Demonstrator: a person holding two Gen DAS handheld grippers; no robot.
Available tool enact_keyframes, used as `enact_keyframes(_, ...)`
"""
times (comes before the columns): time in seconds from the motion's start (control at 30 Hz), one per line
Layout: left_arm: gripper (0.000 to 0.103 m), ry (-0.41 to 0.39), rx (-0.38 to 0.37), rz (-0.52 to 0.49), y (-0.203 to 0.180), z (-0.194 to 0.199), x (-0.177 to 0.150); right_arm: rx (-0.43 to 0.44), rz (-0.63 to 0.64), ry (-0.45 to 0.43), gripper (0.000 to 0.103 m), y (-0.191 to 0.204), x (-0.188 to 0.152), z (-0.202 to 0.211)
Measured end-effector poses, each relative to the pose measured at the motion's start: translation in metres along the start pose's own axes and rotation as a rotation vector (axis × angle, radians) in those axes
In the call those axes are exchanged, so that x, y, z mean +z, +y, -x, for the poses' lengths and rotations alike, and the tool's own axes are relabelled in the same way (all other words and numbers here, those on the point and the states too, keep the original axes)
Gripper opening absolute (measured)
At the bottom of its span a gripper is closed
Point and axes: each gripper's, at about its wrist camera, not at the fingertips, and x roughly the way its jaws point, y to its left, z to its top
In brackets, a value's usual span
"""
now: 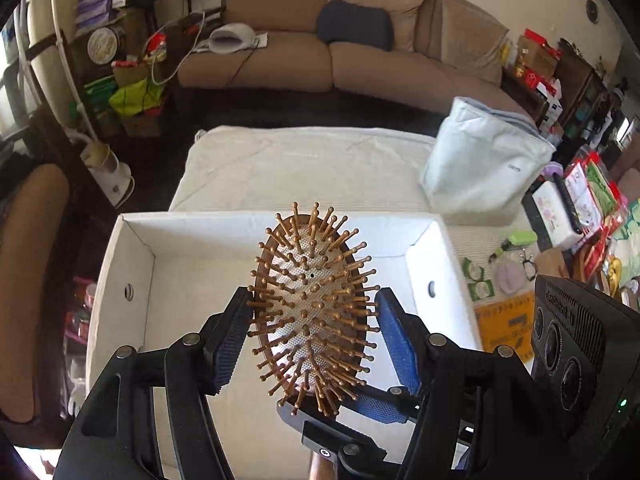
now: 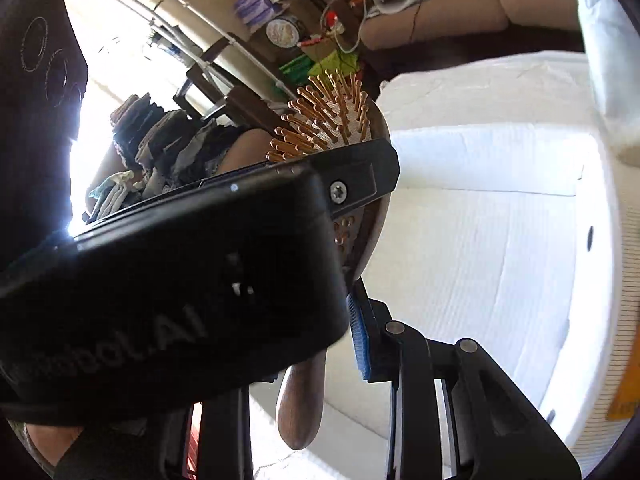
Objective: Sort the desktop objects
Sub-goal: 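Carry the hairbrush with both grippers over the white box and lower it inside, then open both grippers to release the hairbrush and lift them away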
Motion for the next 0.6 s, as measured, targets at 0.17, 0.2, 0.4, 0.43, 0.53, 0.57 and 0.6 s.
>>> enact_keyframes(0.17,0.064,0.102,-0.003,0.026,0.034,-0.067,0.003,-0.053,-0.072,0.057,0.026,-0.033,0.020,-0.079)
enact_keyframes(0.2,0.064,0.120,-0.003,0.019,0.037,-0.079,0.004,-0.060,-0.092,0.067,0.026,-0.039,0.024,-0.092)
enact_keyframes(0.4,0.064,0.191,-0.025,0.054,0.049,-0.128,-0.001,-0.094,-0.152,0.105,0.020,-0.046,-0.001,-0.117)
enact_keyframes(0.43,0.064,0.198,-0.018,0.056,0.049,-0.131,-0.003,-0.120,-0.145,0.126,0.020,-0.045,-0.007,-0.114)
enact_keyframes(0.53,0.064,0.188,0.004,0.044,0.050,-0.125,-0.003,-0.225,-0.086,0.151,0.022,-0.050,-0.015,-0.119)
enact_keyframes(0.57,0.064,0.180,0.009,0.039,0.051,-0.120,-0.003,-0.253,-0.071,0.152,0.022,-0.052,-0.017,-0.117)
enact_keyframes(0.6,0.064,0.176,0.013,0.033,0.052,-0.116,-0.002,-0.272,-0.065,0.151,0.022,-0.053,-0.018,-0.114)
